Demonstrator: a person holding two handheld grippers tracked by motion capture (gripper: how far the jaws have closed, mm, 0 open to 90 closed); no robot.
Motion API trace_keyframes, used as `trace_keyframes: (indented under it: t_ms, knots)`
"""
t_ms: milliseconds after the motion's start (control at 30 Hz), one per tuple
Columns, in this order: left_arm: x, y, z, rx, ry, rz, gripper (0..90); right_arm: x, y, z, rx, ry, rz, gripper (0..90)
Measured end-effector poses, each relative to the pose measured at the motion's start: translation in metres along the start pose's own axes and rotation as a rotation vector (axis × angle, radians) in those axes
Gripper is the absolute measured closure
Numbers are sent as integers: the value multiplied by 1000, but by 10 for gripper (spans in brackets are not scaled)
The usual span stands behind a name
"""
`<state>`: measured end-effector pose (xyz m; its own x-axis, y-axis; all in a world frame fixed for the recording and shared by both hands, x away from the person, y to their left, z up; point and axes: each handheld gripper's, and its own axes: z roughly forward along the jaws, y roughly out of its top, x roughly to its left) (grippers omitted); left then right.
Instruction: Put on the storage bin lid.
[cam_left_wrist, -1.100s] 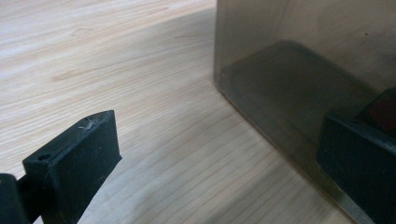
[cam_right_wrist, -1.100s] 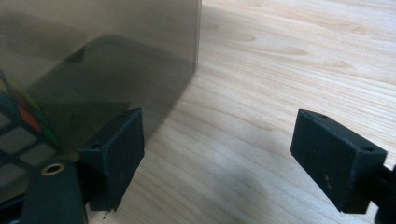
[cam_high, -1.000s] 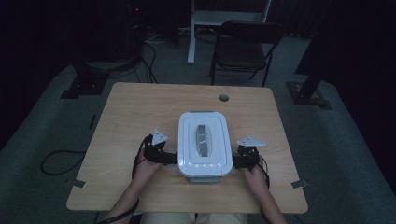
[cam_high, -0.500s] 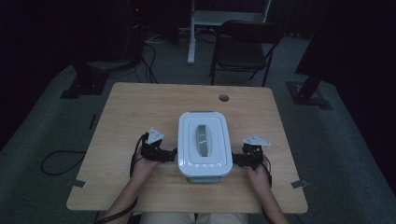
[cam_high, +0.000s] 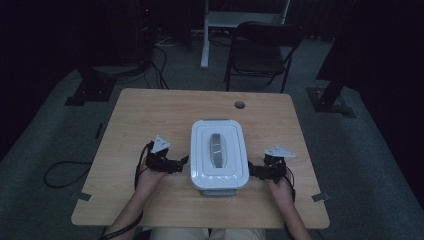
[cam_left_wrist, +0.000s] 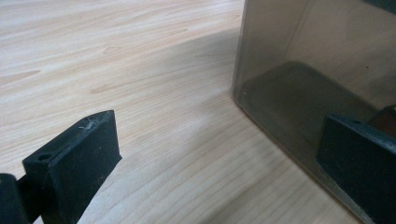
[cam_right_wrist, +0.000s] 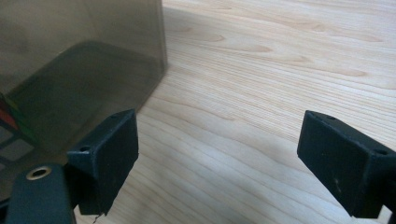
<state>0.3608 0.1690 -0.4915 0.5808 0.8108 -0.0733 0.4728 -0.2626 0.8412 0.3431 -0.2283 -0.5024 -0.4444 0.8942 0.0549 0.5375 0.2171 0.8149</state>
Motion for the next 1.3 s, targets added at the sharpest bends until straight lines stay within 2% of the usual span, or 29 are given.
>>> trace_keyframes:
  t_ms: [33, 233, 500, 600, 900, 1100, 1200, 1300]
  knots:
    - [4, -1, -3, 5, 6, -9, 6, -2, -1, -2, -1, -3, 0, 122]
    - [13, -7, -12, 18, 45, -4, 6, -11, -8, -13, 0, -31, 17, 122]
    - [31, -18, -25, 22, 88, -49, 6, -21, -20, -23, 6, -50, 39, 128]
    - [38, -22, -30, 27, 107, -60, 6, -27, -24, -29, -5, -43, 69, 139]
    - [56, -36, -50, 38, 156, -104, 6, -40, -31, -42, -12, -129, 87, 130]
    - [71, -50, -68, 40, 182, -153, 5, -49, -39, -49, 1, -160, 100, 126]
    - [79, -56, -78, 34, 212, -191, 6, -53, -42, -53, 4, -159, 119, 127]
    - [86, -64, -85, 55, 240, -224, 6, -56, -47, -55, 26, -186, 117, 126]
